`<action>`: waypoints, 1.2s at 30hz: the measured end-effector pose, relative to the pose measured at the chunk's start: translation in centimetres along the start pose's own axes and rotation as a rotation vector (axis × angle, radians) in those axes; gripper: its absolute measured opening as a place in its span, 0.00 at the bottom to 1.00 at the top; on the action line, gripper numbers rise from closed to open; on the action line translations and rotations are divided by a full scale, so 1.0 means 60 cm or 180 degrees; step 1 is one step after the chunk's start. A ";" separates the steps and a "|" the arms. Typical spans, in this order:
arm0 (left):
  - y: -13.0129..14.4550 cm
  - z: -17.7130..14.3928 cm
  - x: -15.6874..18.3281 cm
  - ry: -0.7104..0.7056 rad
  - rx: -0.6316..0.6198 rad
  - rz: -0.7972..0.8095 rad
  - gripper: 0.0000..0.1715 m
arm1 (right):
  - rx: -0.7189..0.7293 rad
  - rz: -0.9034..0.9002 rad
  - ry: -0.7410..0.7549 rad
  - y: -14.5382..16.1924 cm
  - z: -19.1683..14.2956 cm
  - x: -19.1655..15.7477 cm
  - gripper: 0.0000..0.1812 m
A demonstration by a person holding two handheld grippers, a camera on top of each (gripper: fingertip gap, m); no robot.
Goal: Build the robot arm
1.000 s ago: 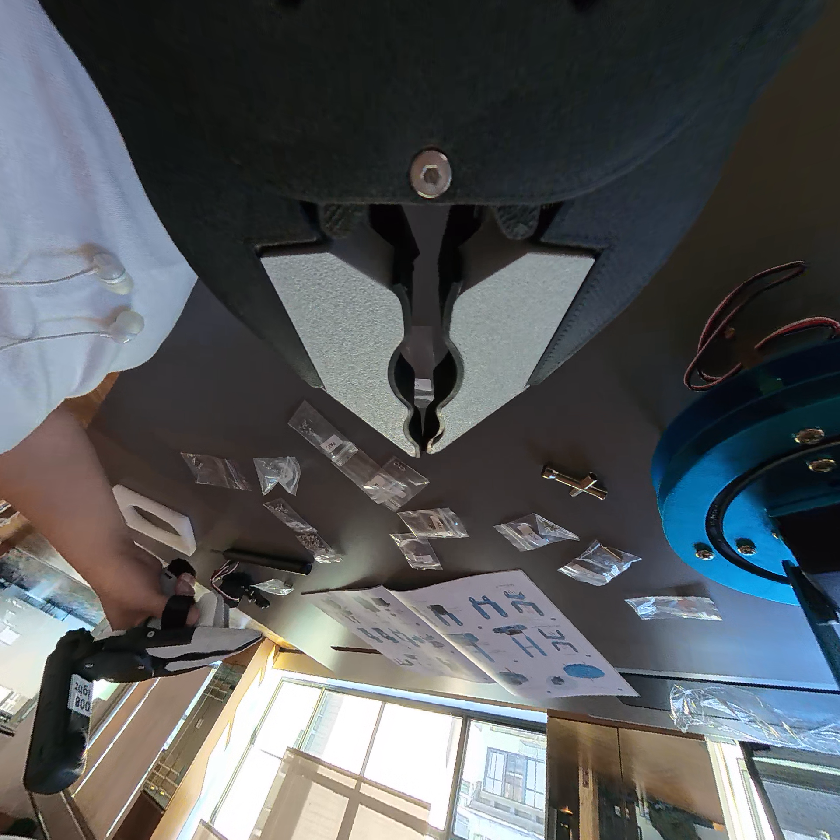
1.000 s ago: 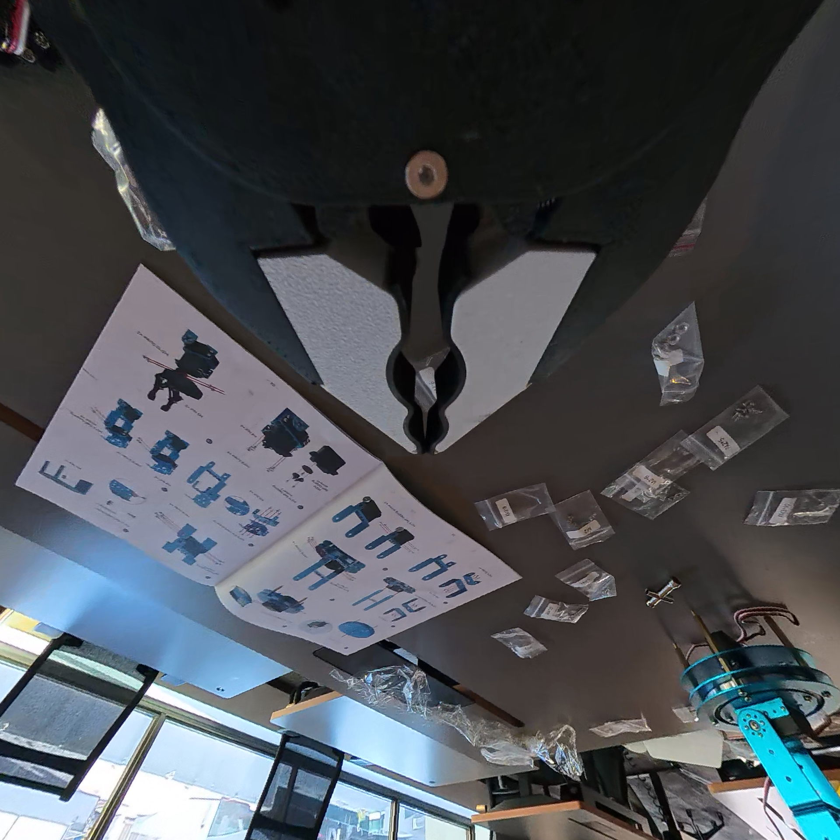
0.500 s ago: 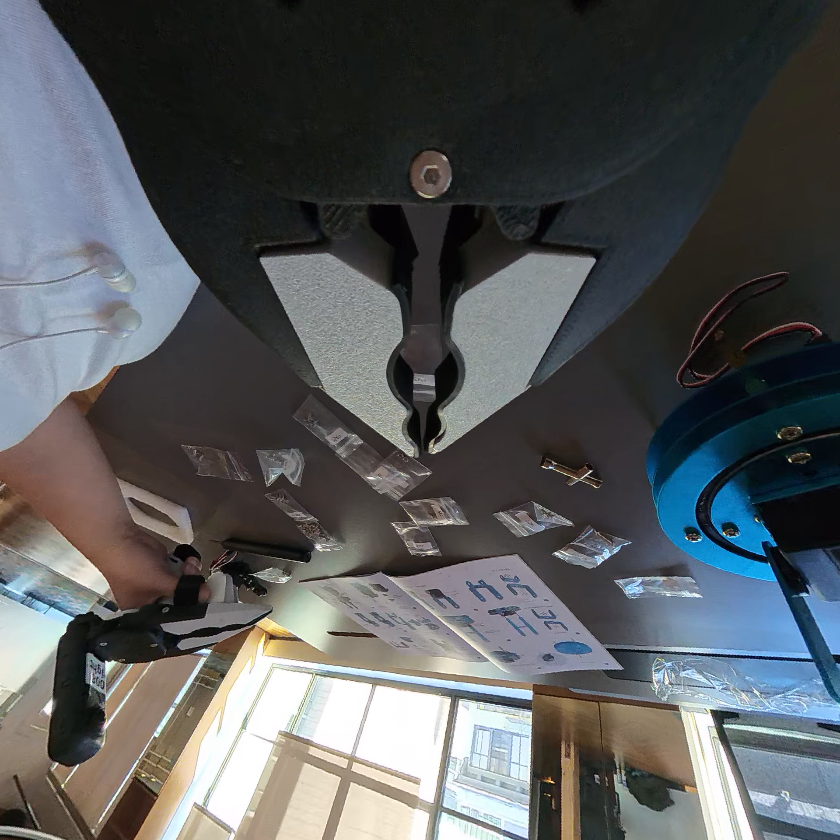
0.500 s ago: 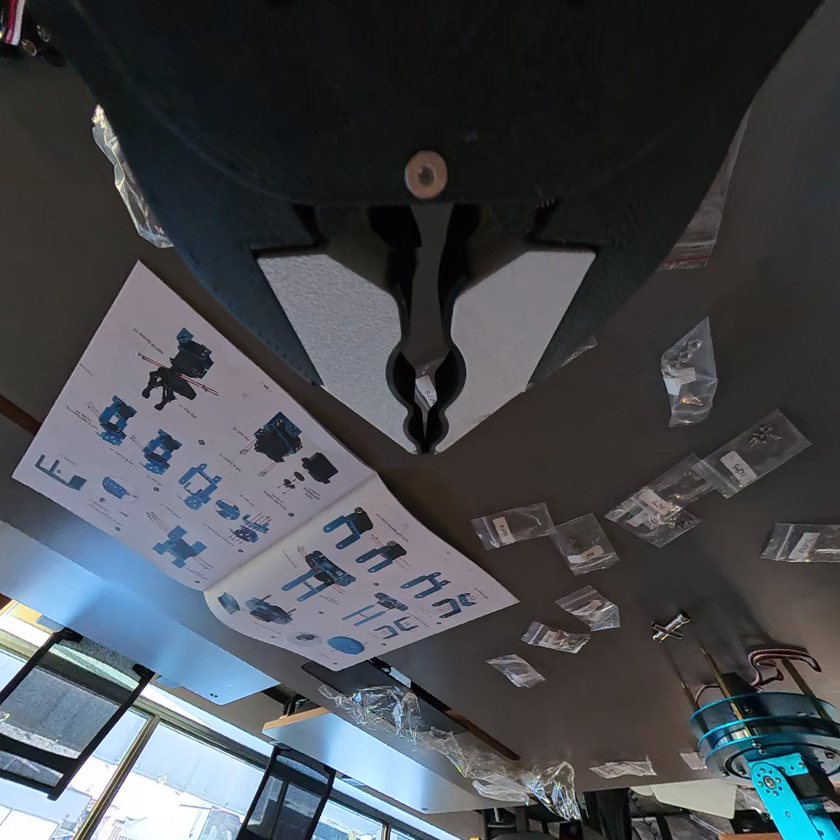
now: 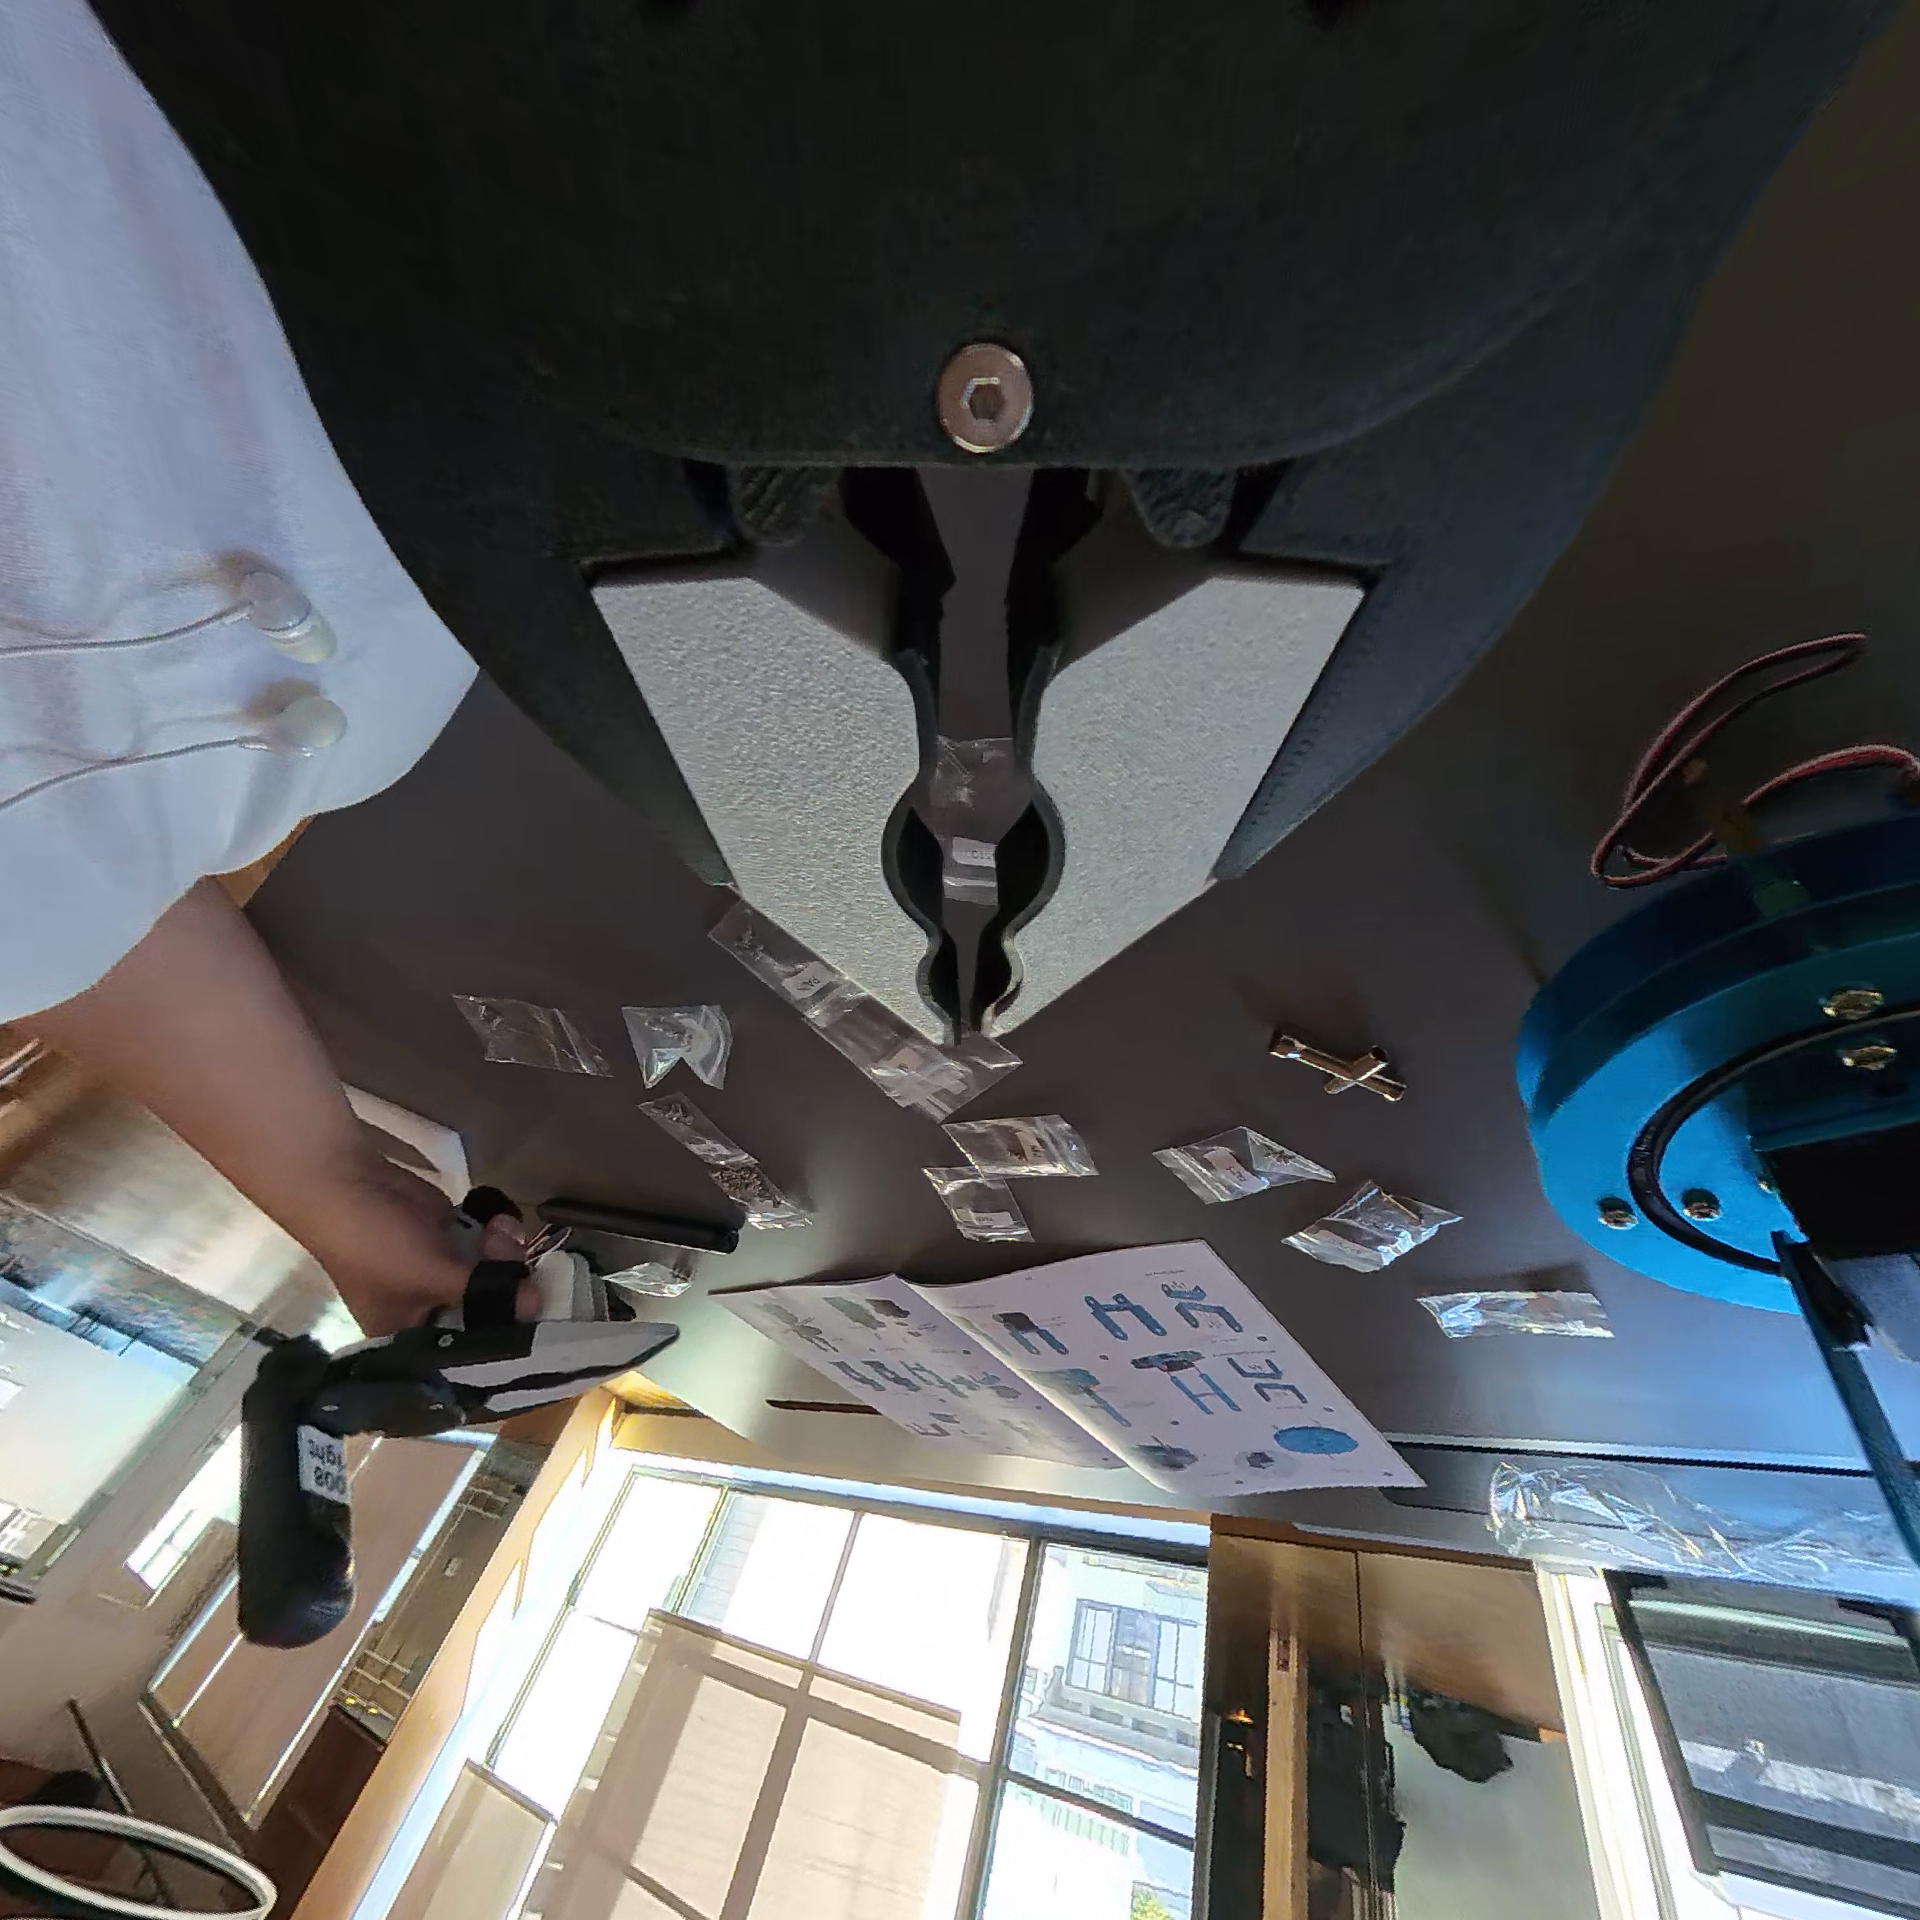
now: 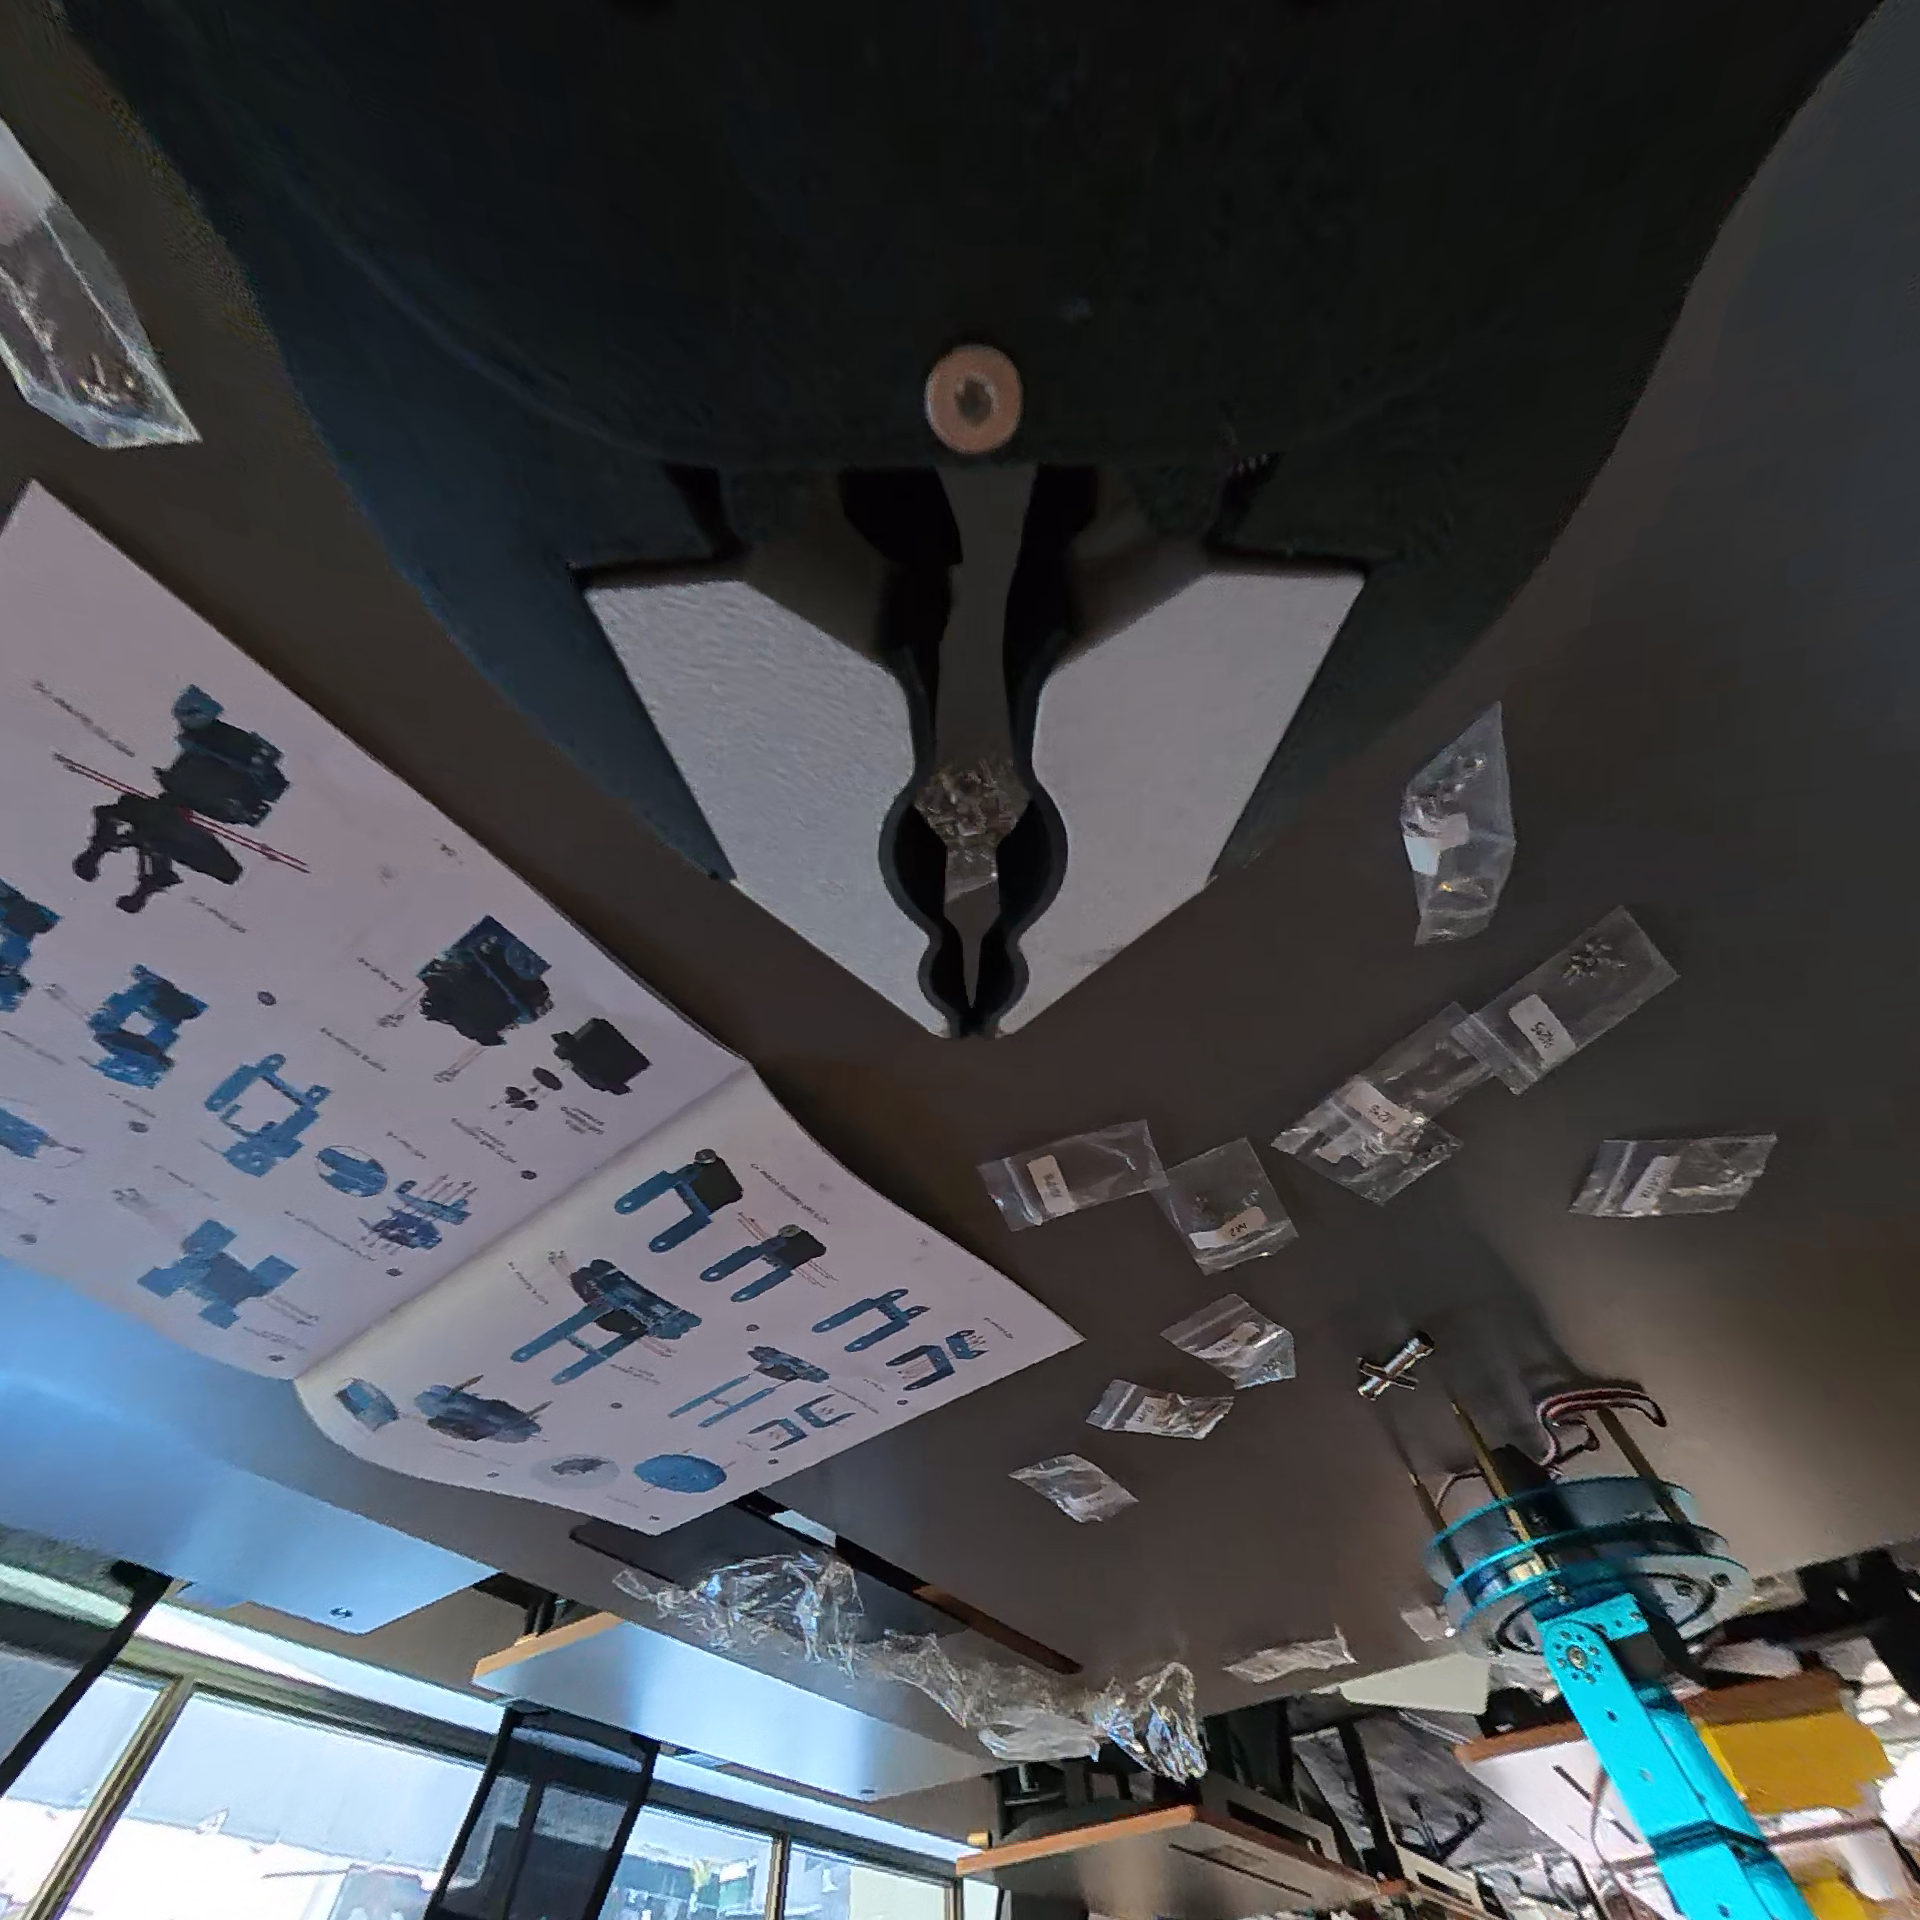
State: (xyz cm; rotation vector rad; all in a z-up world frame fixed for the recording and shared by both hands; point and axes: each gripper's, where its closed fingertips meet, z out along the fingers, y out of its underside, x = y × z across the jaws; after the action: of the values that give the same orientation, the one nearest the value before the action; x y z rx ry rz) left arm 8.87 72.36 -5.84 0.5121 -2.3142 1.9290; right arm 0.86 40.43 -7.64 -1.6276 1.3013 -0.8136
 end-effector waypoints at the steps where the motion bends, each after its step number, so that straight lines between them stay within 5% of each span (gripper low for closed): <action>1: 0.003 0.003 0.003 0.0020 0.0007 -0.0017 0.01 | -0.0025 -0.0048 -0.0024 0.000 0.002 -0.006 0.01; 13: 0.022 -0.021 -0.001 -0.0031 -0.0033 -0.0115 0.03 | -0.0371 -0.0318 0.0163 0.009 -0.009 0.003 0.06; 26: 0.008 0.018 0.029 0.0020 -0.0232 0.0125 0.14 | -0.0407 -0.0276 0.1034 0.051 -0.150 0.089 0.19; 36: -0.013 0.116 0.088 -0.0118 -0.0244 0.0319 0.16 | -0.0612 -0.0199 0.2142 0.101 -0.289 0.196 0.26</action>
State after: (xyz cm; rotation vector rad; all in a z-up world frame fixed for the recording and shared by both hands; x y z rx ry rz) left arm 5.16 64.46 -5.05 0.4367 -2.4710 1.8785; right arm -14.12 24.59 -6.49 -1.6053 1.8394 -1.3863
